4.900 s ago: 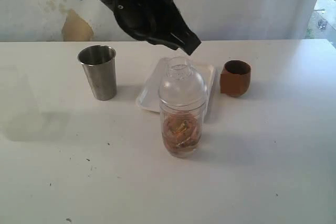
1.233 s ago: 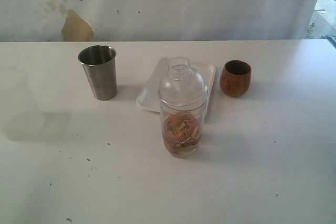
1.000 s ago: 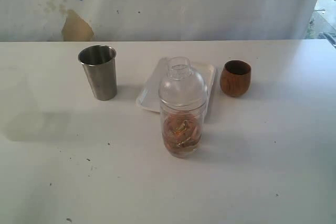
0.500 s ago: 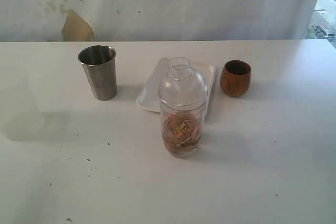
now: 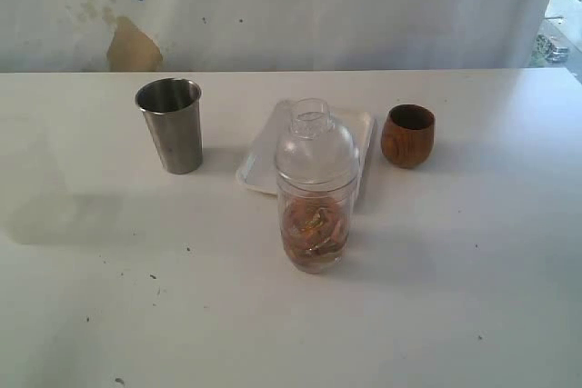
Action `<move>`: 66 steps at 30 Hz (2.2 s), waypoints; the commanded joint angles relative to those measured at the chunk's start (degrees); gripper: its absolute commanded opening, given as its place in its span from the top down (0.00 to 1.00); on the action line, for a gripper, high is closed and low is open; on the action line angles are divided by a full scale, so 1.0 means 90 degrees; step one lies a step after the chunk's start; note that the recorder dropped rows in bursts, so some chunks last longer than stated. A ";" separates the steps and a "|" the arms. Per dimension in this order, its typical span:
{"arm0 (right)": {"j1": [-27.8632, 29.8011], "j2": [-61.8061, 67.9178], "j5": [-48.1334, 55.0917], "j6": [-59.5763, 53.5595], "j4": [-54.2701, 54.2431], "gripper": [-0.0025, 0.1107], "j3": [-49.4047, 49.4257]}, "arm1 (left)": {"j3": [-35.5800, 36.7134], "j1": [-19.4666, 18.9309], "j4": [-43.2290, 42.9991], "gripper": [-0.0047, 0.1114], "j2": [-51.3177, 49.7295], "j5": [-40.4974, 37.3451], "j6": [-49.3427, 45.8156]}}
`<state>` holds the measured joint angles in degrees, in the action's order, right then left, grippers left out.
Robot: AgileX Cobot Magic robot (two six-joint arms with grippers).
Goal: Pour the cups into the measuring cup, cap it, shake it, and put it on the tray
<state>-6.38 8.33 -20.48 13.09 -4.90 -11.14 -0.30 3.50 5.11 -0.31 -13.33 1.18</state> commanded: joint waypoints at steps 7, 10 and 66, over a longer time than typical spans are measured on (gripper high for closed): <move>0.0011 0.2484 0.2933 -0.0389 0.1087 0.29 -0.2931 | 0.0033 -0.0022 -0.0032 0.96 0.0034 0.0045 -0.0002; 0.0011 0.3233 0.3711 -0.1019 0.0965 0.29 -0.3691 | 0.0033 -0.0022 -0.0032 0.96 0.0034 0.0045 -0.0002; -0.2263 0.8576 0.4692 -0.3858 -0.0708 0.34 -0.5788 | 0.0033 -0.0022 -0.0032 0.96 0.0034 0.0045 -0.0002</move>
<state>-26.67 85.41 22.28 -22.08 -11.43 -63.33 -0.30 3.50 5.11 -0.31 -13.33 1.18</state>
